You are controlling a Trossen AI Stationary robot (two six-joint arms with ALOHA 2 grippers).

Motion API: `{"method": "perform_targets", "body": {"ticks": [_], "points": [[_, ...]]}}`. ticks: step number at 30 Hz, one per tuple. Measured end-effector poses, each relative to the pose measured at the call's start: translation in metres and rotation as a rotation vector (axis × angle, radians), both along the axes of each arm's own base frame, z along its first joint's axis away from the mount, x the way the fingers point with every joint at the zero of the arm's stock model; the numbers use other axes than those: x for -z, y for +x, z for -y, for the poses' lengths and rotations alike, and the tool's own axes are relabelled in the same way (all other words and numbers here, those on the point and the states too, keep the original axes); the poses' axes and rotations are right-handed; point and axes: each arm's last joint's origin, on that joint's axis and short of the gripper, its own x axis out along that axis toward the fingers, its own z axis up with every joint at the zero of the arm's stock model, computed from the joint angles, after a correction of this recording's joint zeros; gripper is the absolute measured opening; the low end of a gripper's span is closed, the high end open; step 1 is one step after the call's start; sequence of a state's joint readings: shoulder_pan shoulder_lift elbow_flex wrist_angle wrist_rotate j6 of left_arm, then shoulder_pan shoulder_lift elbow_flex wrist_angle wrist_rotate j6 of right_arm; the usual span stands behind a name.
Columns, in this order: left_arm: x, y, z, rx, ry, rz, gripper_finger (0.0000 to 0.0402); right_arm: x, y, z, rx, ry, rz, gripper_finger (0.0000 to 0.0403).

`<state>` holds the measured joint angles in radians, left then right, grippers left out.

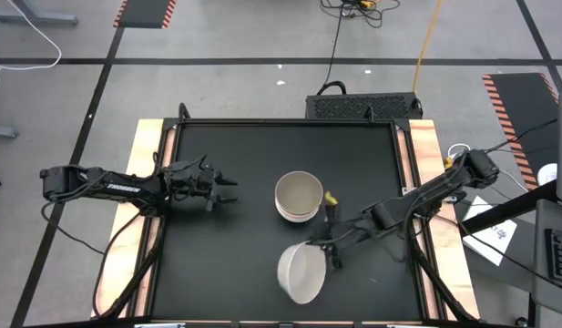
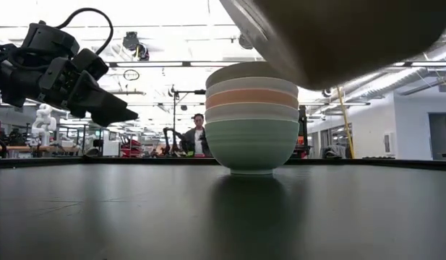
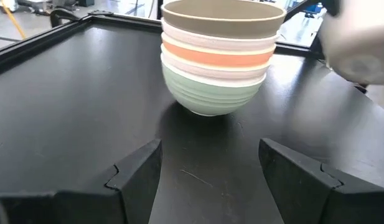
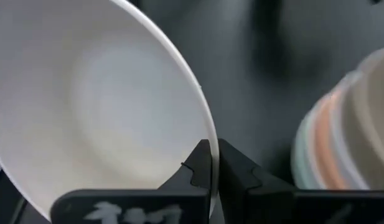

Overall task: Nest bowls inside each other
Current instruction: Stack the light brown bowl on the gray bowl

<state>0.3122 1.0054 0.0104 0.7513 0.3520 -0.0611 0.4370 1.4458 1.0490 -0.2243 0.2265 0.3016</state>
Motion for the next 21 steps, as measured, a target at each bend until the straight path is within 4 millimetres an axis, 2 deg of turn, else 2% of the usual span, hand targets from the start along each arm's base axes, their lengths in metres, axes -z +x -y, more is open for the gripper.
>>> {"method": "perform_targets", "body": {"ticks": [9,16,21], "points": [[-0.004,0.001,0.000,0.029,0.046,0.048,0.0271,0.023,-0.060,0.035,0.050,0.091,0.168,0.0000],[-0.014,0.000,0.001,0.040,0.084,0.130,0.0271,0.036,-0.087,0.048,0.085,0.061,0.221,0.0001],[-0.017,-0.002,0.002,0.047,0.092,0.149,0.0271,0.035,-0.100,0.054,0.063,0.074,0.317,0.0002]]}}
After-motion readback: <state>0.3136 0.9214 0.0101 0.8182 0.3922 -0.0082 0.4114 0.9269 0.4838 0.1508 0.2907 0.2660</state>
